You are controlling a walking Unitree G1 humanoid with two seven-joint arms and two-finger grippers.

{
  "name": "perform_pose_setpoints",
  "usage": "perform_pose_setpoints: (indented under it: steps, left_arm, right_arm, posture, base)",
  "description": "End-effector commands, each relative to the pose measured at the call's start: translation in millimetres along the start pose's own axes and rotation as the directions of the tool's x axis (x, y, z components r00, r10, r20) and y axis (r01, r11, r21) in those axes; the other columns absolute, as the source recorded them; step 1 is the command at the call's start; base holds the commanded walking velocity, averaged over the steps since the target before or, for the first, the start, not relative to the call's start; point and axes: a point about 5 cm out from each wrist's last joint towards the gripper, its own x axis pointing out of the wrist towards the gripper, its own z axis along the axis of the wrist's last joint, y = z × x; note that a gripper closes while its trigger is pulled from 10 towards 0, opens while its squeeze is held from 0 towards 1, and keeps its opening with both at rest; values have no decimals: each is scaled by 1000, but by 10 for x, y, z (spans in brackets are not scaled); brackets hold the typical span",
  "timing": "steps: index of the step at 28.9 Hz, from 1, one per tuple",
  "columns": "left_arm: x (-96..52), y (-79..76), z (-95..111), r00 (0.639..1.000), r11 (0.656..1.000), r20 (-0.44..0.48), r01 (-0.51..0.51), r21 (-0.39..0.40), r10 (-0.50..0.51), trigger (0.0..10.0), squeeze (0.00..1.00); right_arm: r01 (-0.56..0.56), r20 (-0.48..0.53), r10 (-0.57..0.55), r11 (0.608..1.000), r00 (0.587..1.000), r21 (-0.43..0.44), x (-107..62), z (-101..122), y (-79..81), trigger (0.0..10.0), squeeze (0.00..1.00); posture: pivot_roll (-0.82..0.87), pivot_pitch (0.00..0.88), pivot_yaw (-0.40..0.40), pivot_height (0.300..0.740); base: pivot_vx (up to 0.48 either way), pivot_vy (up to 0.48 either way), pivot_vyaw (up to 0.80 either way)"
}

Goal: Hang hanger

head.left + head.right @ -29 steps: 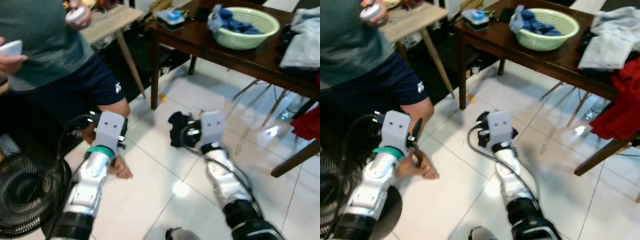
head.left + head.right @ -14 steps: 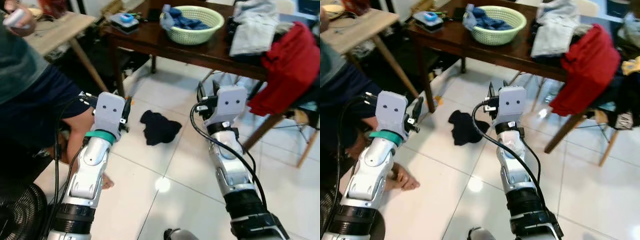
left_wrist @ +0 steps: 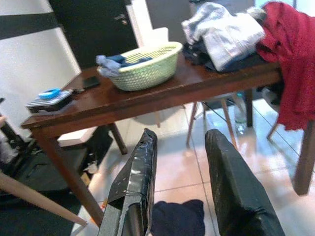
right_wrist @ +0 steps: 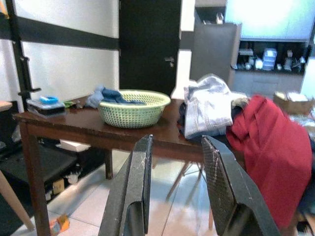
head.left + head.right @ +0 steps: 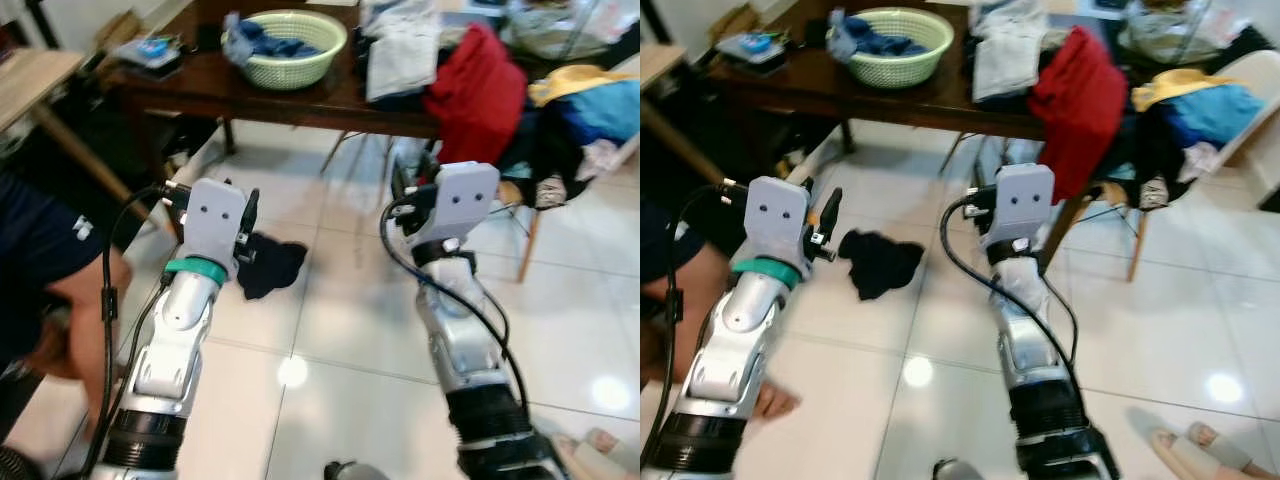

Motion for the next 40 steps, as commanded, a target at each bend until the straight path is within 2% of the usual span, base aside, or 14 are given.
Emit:
perform_pose_setpoints:
  steps: [1, 6, 11, 40]
  left_arm:
    - [4, -17, 25, 1000, 1000, 3, -4, -9, 4, 10000, 0]
    - [15, 10, 54, 999, 1000, 15, -29, -1, 29, 10000, 0]
    - [56, 51, 92, 997, 997, 20, -77, -2, 77, 10000, 0]
    - [57, 34, 141, 997, 997, 23, -72, -11, 73, 10000, 0]
  right_arm:
    - [18, -20, -18, 1000, 1000, -5, -22, -25, -56, 10000, 0]
    - [16, -28, -16, 1000, 999, -2, -20, -22, -42, 10000, 0]
    - [4, -38, -5, 1000, 999, -9, -19, -27, -11, 10000, 0]
    - [-8, -46, 7, 1000, 999, -9, -29, -4, 3, 10000, 0]
  posture:
    - [26, 0, 57, 733]
    - [30, 0, 56, 733]
    - [32, 0, 56, 733]
    - [36, 0, 54, 733]
  base:
    - [0, 0, -800]
    - [0, 0, -781]
    - [445, 0, 0]
    - [465, 0, 0]
